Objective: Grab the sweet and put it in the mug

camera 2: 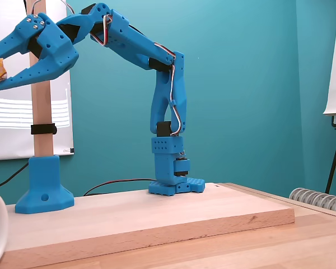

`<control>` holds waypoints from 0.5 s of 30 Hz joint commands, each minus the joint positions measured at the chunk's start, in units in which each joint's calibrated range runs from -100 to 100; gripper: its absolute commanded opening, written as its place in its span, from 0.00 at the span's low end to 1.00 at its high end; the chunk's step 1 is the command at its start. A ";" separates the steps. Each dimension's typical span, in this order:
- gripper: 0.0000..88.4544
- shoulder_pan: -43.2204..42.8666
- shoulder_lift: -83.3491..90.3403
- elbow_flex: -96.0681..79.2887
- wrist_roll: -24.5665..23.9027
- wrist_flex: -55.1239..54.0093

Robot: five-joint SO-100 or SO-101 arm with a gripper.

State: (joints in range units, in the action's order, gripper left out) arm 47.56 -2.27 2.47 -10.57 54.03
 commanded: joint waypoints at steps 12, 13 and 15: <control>0.05 1.09 0.29 3.33 0.05 -0.96; 0.05 1.09 0.29 3.33 0.05 -0.96; 0.05 1.09 0.29 3.24 0.05 -0.96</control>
State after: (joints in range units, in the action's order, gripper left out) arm 47.86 -2.45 2.47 -10.57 54.03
